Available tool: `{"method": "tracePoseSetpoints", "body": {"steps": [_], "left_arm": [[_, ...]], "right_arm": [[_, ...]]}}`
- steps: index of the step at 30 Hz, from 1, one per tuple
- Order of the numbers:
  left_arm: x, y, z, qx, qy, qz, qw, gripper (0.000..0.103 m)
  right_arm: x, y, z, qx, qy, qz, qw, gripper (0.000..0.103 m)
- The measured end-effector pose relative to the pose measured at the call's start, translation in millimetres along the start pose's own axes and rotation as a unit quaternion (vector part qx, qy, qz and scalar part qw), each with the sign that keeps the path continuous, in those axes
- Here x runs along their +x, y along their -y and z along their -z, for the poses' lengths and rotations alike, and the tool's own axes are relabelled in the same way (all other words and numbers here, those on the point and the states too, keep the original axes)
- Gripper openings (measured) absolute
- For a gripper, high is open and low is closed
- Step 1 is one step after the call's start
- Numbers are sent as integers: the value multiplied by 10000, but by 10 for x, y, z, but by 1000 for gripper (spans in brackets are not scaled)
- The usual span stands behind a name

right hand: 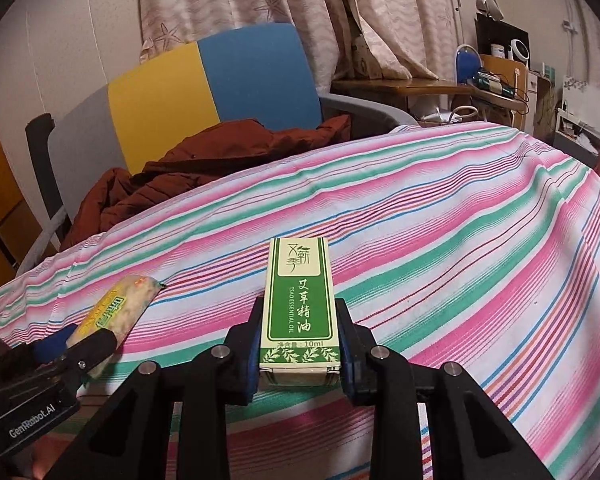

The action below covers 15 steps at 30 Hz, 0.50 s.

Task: Organize objects
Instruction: 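Carry the oil box and cracker packet into the gold tin and open both tools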

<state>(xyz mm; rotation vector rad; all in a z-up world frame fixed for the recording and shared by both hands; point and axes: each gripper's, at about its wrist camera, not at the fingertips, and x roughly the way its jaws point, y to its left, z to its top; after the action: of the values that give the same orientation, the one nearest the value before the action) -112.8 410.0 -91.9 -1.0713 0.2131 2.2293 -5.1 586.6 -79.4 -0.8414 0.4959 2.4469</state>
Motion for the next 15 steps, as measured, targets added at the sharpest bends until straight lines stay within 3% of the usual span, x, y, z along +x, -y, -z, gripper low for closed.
{"method": "tracePoseSetpoints", "body": {"steps": [4, 7, 9, 11, 15], "left_arm": [[131, 125, -100, 279, -179, 69, 9994, 70], [250, 226, -130, 660, -248, -227, 9973, 69], [246, 225, -97, 676, -141, -264, 9973, 65], [217, 201, -85, 617, -31, -361, 9974, 51], [143, 105, -62, 392, 130, -352, 9985, 50]], "right_arm": [[23, -15, 4, -53, -56, 20, 10000, 31], [40, -18, 8, -67, -102, 19, 9999, 31], [48, -11, 11, -49, -120, 12, 9999, 31], [59, -4, 16, -23, -138, 5, 9999, 31], [72, -13, 20, -48, -174, 34, 9998, 31]]}}
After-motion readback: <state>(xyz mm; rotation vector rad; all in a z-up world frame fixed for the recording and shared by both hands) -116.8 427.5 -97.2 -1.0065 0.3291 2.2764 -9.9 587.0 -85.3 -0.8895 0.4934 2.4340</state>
